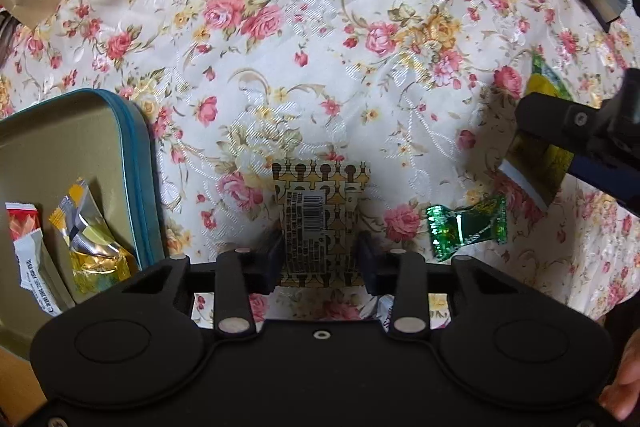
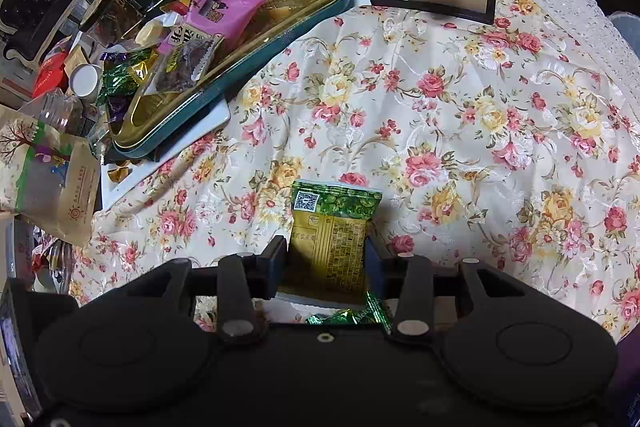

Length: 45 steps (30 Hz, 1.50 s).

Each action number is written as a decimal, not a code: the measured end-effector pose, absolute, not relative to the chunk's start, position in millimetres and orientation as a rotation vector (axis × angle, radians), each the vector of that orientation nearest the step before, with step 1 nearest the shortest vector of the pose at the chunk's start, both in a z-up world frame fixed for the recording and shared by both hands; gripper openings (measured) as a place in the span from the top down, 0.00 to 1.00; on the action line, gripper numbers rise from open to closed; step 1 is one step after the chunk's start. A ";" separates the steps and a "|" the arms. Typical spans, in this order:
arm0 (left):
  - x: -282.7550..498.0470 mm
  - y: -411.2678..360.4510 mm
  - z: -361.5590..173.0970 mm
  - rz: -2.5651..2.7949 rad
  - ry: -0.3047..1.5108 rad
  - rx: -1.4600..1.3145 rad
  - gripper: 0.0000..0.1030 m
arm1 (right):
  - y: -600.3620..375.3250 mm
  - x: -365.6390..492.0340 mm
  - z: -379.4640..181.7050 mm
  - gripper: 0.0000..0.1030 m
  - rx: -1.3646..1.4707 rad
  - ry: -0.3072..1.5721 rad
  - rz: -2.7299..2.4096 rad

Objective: Organize snacks
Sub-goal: 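Grasp the yellow-green packet with the right gripper while the left holds the beige packet, then carry the beige packet over the gold tray and release it while the right carries its packet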

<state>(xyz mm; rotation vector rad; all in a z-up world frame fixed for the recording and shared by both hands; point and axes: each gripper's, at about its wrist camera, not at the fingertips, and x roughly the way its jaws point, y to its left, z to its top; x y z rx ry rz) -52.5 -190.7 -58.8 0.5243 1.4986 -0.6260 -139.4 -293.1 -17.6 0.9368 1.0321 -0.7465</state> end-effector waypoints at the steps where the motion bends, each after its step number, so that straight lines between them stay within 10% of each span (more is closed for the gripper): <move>1: -51.3 -189.3 -56.4 -0.633 1.503 0.509 0.56 | -292.7 -139.2 -16.9 0.58 0.936 1.033 -0.747; 45: 43.2 -3.3 41.8 -0.557 1.349 0.210 0.57 | -196.0 -85.5 36.1 0.57 0.807 1.050 -0.577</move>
